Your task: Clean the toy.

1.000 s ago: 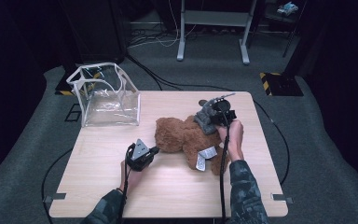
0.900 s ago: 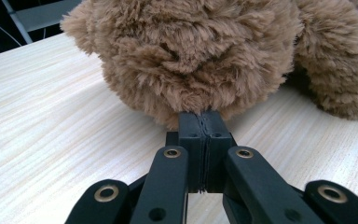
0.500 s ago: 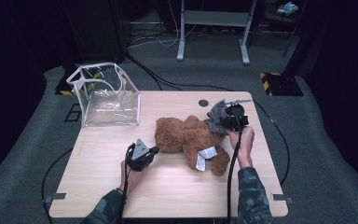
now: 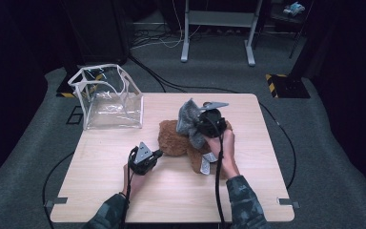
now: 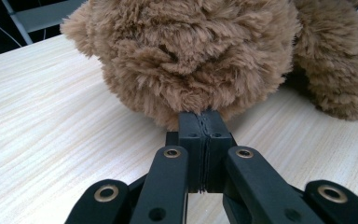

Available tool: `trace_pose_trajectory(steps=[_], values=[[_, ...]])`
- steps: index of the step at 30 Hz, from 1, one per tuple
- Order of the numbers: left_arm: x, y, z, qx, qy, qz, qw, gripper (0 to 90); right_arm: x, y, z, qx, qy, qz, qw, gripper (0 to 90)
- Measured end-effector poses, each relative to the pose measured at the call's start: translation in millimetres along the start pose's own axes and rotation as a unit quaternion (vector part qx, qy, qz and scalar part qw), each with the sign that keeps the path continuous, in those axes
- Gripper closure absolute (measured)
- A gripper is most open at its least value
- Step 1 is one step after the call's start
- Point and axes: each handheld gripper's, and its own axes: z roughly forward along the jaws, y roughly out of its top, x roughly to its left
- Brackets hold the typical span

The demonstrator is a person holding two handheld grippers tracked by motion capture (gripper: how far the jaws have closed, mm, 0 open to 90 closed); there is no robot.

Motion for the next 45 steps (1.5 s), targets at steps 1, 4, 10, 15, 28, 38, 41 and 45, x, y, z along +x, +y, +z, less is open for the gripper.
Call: trace_pose_trajectory(steps=[1,4,10,15,28,38,41,45], values=[[0.1,0.0,0.0,0.000,0.000,0.000,1.0000,88.8,6.5,-0.5,5.4,0.009,0.004,0.008,0.9999,79.8],[0.2,0.0,0.0,0.000,0.001,0.000,1.0000,88.8,12.5,-6.4,22.3,0.035,-0.001,-0.005,0.9994,79.8],[0.3,-0.1,0.2,-0.001,0.000,0.000,1.0000,88.9,-0.8,-16.4,24.3,0.045,-0.017,0.008,0.9988,80.0],[0.3,-0.1,0.2,0.000,0.001,0.000,1.0000,88.9,-19.2,-23.8,10.4,0.050,-0.052,0.016,0.9973,80.1],[0.1,0.1,0.3,0.000,0.000,0.001,1.0000,89.3,-58.7,-50.5,-9.7,0.049,-0.096,0.062,0.9922,80.2],[0.2,0.2,0.4,0.001,0.001,0.000,1.0000,89.3,-71.9,-57.2,-20.3,0.034,-0.120,0.086,0.9885,80.2],[0.0,0.2,0.4,0.002,0.001,0.001,1.0000,89.3,-53.5,-43.4,-26.9,0.005,-0.093,0.068,0.9933,80.1],[-0.2,0.4,0.3,0.004,0.001,0.002,1.0000,89.3,-15.3,-21.8,-15.2,-0.009,-0.047,0.023,0.9986,80.0]])
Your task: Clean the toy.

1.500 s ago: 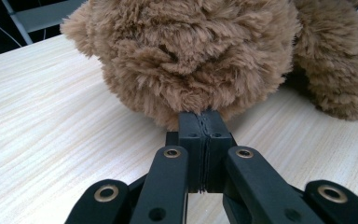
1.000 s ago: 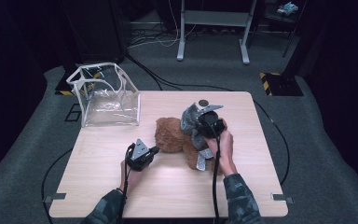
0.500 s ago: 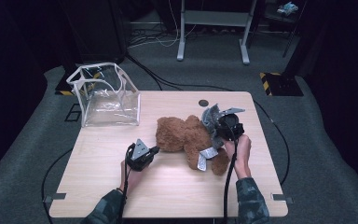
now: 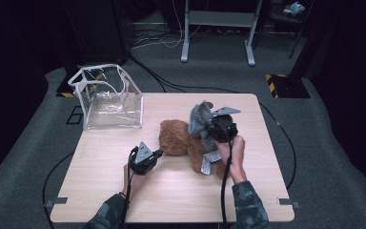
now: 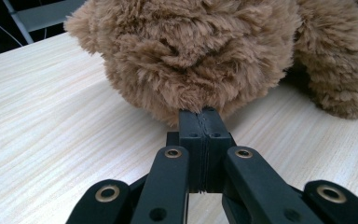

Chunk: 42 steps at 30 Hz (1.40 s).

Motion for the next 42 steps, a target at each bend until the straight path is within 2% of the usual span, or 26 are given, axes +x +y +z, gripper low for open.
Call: trace_pose_trajectory(steps=[3,5,7,11,15,21,22,25,30,33,35,37,42], values=[[0.1,-0.1,-0.1,0.000,0.000,-0.001,1.0000,89.3,21.9,7.2,17.6,0.019,0.011,-0.021,0.9995,80.0],[0.2,-0.2,-0.1,-0.001,0.000,-0.002,1.0000,89.3,28.0,7.5,27.7,0.033,0.012,-0.023,0.9991,80.1],[0.2,-0.1,-0.1,0.000,0.000,-0.002,1.0000,89.3,27.5,5.1,35.1,0.042,0.010,-0.023,0.9988,80.1],[0.1,-0.1,-0.1,0.000,0.000,-0.001,1.0000,89.3,16.2,0.9,36.0,0.044,0.010,-0.014,0.9989,80.1],[0.0,-0.1,0.0,0.000,0.000,0.000,1.0000,89.3,5.6,-2.4,29.0,0.050,-0.004,-0.001,0.9987,80.0],[0.1,0.0,-0.1,0.001,-0.001,0.000,1.0000,89.3,-20.5,-13.4,17.1,0.047,-0.022,0.018,0.9985,80.0],[0.0,0.1,-0.1,0.001,-0.001,0.000,1.0000,89.3,-23.8,-15.0,14.3,0.051,-0.027,0.028,0.9980,80.0],[0.1,0.1,-0.1,0.001,-0.001,0.000,1.0000,89.3,-35.1,-19.9,8.5,0.051,-0.041,0.034,0.9973,79.9],[0.2,0.2,-0.1,0.002,-0.001,0.000,1.0000,89.3,-53.3,-29.4,2.2,0.058,-0.083,0.047,0.9938,79.9],[0.0,0.1,0.2,0.001,0.000,0.000,1.0000,89.3,-58.4,-34.8,-1.8,0.052,-0.080,0.059,0.9937,80.0],[-0.1,0.1,0.3,0.001,0.001,0.001,1.0000,89.3,-55.0,-35.0,-8.2,0.035,-0.062,0.060,0.9956,80.0],[-0.2,0.1,0.3,0.001,0.001,0.001,1.0000,89.3,-45.5,-32.1,-13.1,0.016,-0.041,0.053,0.9976,80.0],[-0.1,0.2,0.2,0.001,0.000,0.000,1.0000,89.3,-5.3,-22.6,-11.4,-0.005,0.004,0.010,0.9999,80.1]])
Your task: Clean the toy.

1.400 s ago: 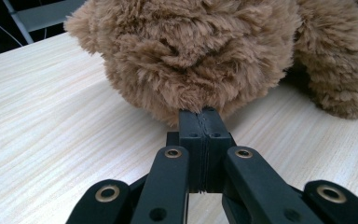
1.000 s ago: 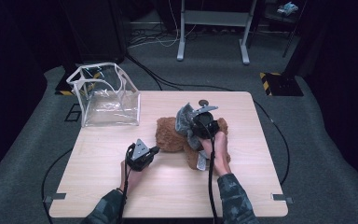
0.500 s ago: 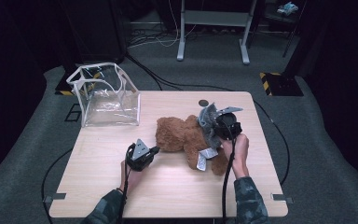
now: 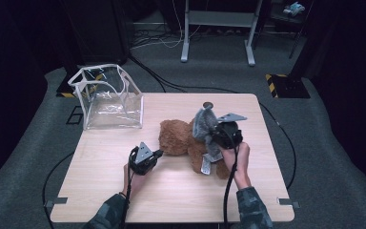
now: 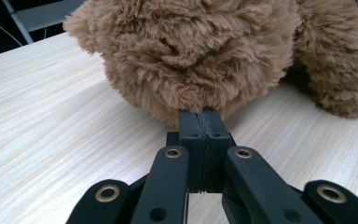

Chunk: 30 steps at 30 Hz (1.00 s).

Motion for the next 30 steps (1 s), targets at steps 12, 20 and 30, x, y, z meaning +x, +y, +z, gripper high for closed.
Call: trace_pose_trajectory(steps=[12,20,30], values=[[-0.5,-0.1,0.3,0.001,-0.001,-0.002,1.0000,89.3,40.1,-16.0,33.8,0.033,0.040,-0.035,0.9981,80.3],[-0.8,-0.1,0.5,0.000,-0.001,-0.003,1.0000,89.4,12.9,-33.8,15.7,0.042,0.018,-0.014,0.9989,80.3],[-0.7,0.0,0.6,0.000,-0.001,-0.002,1.0000,89.4,-34.4,-58.4,-0.5,0.057,-0.055,0.026,0.9965,80.2]])
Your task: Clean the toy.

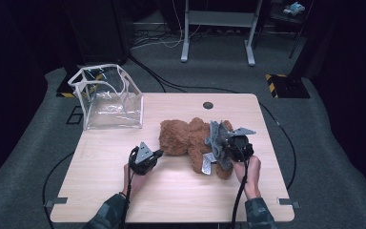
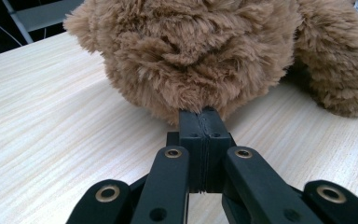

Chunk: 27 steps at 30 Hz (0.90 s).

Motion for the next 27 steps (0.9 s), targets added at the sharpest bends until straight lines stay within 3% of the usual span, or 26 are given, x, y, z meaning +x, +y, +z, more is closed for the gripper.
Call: trace_pose_trajectory(steps=[3,7,9,12,14,15,16,18,20,21,24,27], values=[[0.2,0.1,-0.1,0.001,0.000,0.001,1.0000,89.4,-6.2,-5.0,-0.4,0.004,-0.003,0.014,0.9999,80.2],[0.1,0.0,0.0,0.000,0.001,0.000,1.0000,89.4,3.5,-1.4,-10.3,-0.028,0.024,0.008,0.9993,80.2],[0.0,0.0,0.1,0.000,0.001,0.001,1.0000,89.4,14.9,4.7,-15.1,-0.046,0.048,-0.003,0.9978,80.2],[0.1,0.1,0.1,0.000,0.000,0.001,1.0000,89.4,43.3,18.0,-14.5,-0.063,0.073,-0.031,0.9949,80.2],[-0.1,0.1,0.3,0.000,0.000,0.002,1.0000,89.4,61.4,26.4,-7.1,-0.061,0.085,-0.053,0.9931,80.2],[-0.1,0.1,0.3,0.000,0.000,0.002,1.0000,89.4,61.4,26.4,-7.1,-0.061,0.085,-0.053,0.9931,80.2],[-0.1,0.0,0.3,-0.001,0.000,0.001,1.0000,89.4,76.6,33.1,3.3,-0.055,0.092,-0.067,0.9919,80.1],[0.5,0.1,-0.1,0.000,0.000,0.002,1.0000,89.4,85.1,36.6,13.6,-0.044,0.086,-0.076,0.9924,80.2],[1.0,0.1,-0.6,0.001,-0.002,0.002,1.0000,89.4,85.3,36.8,21.4,-0.033,0.079,-0.078,0.9933,80.2],[0.7,0.0,-0.4,0.001,0.000,0.002,1.0000,89.4,83.2,35.3,22.1,-0.029,0.082,-0.068,0.9939,80.3],[0.2,0.0,-0.2,0.000,-0.001,0.000,1.0000,89.4,70.1,29.6,18.4,-0.028,0.078,-0.064,0.9945,80.3],[0.2,0.0,-0.2,0.000,0.000,0.000,1.0000,89.4,55.7,23.0,12.2,-0.027,0.068,-0.044,0.9964,80.3]])
